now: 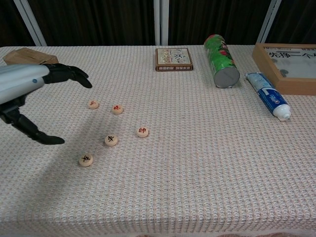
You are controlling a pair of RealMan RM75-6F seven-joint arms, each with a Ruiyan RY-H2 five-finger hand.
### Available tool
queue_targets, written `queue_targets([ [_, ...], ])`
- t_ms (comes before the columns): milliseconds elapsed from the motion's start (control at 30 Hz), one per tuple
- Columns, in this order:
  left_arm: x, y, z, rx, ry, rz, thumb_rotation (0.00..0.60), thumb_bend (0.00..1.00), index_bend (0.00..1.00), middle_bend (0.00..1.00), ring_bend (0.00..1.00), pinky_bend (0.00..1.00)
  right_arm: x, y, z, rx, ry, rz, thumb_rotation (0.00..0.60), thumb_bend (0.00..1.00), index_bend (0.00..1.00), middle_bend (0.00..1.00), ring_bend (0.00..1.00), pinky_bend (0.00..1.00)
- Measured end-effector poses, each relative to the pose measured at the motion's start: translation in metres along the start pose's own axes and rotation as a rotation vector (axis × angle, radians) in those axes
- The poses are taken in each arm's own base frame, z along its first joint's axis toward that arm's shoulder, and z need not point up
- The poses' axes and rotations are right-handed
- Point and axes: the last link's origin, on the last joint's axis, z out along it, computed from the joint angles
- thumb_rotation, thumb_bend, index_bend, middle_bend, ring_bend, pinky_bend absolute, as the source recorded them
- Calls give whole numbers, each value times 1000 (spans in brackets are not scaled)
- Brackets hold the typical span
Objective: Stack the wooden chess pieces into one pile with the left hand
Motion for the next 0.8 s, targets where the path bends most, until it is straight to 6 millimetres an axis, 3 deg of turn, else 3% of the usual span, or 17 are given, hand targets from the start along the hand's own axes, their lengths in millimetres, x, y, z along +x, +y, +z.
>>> queue_targets([
  [267, -19, 30, 33, -73, -86, -17, 600, 98, 253, 81, 0, 0, 0, 7, -3, -14, 7, 14, 429, 156, 0, 0, 0, 0],
  [667, -35, 20, 53, -17, -108, 14, 600, 191, 378, 82, 0, 0, 6, 16, -7, -31, 21, 20, 444, 160, 0, 0, 0, 0],
  [800, -37, 20, 54, -21, -101, 14, 600, 191, 364, 81, 0, 0, 4, 15, -6, -27, 16, 22, 475, 160, 0, 0, 0, 0],
])
